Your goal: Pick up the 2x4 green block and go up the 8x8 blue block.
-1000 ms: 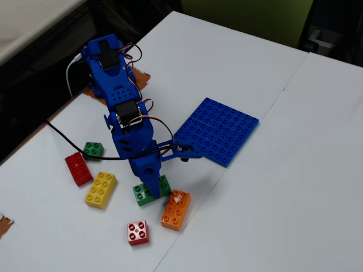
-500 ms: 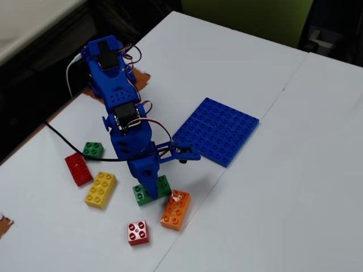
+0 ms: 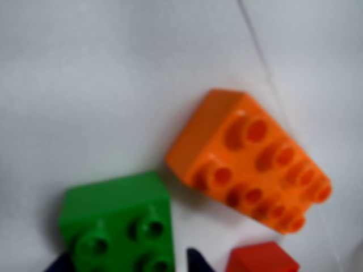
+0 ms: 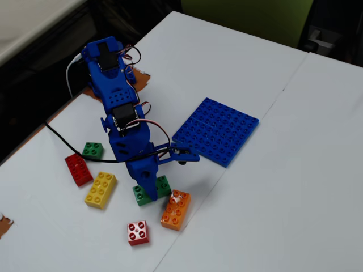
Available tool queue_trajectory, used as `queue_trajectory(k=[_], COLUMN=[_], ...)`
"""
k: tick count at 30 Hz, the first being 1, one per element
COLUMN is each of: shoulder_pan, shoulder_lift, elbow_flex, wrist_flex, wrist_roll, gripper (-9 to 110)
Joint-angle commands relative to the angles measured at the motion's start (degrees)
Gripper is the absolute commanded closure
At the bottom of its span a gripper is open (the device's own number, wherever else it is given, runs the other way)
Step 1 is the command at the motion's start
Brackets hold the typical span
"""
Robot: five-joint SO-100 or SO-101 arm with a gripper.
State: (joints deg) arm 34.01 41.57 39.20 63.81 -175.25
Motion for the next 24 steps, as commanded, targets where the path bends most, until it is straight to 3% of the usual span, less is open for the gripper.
queue_trajectory(k=[1, 7, 11, 16, 24], shoulder_pan=[0.7, 0.9, 1.0, 1.0, 0.4], shoulder_lift=[-0.2, -1.3, -1.8, -0.4, 14.9], elbow_flex=[-1.6, -1.6, -1.6, -1.6, -1.6], wrist_flex=[-1.0, -1.8, -2.0, -0.5, 19.0], wrist_roll=[0.9, 2.8, 4.3, 7.4, 20.4], gripper=[79, 86, 99, 101, 101])
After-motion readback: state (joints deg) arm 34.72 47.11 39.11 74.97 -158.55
